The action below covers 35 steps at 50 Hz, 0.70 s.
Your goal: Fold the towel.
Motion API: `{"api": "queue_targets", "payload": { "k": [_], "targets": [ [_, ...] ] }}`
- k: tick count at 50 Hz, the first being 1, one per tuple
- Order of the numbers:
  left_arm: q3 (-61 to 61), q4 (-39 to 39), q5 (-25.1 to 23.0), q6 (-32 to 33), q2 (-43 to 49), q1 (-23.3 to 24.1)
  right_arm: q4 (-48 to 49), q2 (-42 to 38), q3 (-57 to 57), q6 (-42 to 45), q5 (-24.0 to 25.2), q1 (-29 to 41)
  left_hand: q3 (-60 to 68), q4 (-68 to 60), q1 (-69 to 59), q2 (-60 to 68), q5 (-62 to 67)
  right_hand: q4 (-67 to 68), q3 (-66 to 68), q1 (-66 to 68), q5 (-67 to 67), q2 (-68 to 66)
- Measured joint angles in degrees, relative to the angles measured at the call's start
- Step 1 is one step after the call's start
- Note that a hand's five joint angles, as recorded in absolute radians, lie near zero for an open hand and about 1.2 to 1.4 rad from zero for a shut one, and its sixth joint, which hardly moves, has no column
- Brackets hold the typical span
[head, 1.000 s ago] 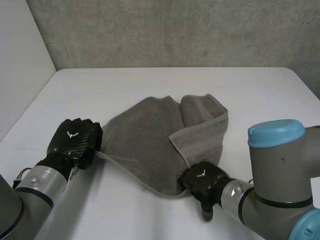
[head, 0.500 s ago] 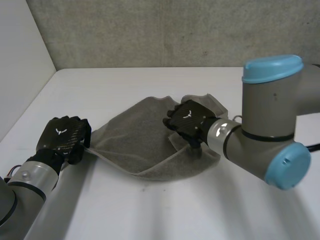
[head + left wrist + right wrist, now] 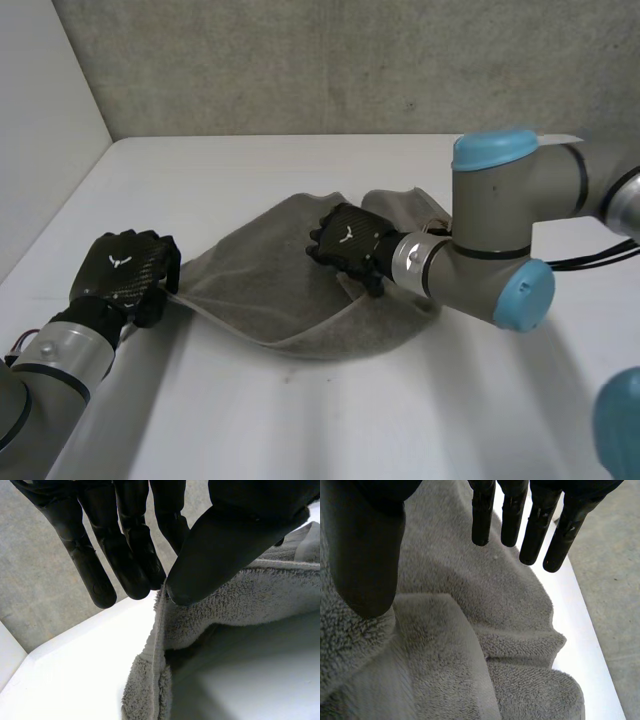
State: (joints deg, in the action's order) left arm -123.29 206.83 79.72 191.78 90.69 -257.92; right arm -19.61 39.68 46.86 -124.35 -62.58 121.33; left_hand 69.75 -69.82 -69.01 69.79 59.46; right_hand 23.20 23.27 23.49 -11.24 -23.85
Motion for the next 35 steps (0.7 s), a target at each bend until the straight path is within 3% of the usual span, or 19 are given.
{"api": "queue_targets", "payload": {
  "k": [18, 26, 35],
  "targets": [
    [-0.4, 0.1, 0.0, 0.0, 0.0, 0.0, 0.2, -7.2, -4.1, 4.8, -0.4, 0.0, 0.0, 0.0, 0.0, 0.0, 0.0, 2.6, 2.3, 1.8, -5.3, -0.4],
    [-0.6, 0.2, 0.0, 0.0, 0.0, 0.0, 0.3, -7.8, -4.5, 5.9, -0.8, -0.2, 0.0, 0.0, 0.0, 0.0, 0.0, 15.9, 16.0, 15.7, -17.2, -15.3],
    [-0.6, 0.2, 0.0, 0.0, 0.0, 0.0, 0.5, -7.3, -4.3, 6.0, -1.9, -0.7, 0.0, 0.0, 0.0, 0.0, 0.0, 38.3, 38.0, 38.3, -39.7, -37.3]
  ]
}}
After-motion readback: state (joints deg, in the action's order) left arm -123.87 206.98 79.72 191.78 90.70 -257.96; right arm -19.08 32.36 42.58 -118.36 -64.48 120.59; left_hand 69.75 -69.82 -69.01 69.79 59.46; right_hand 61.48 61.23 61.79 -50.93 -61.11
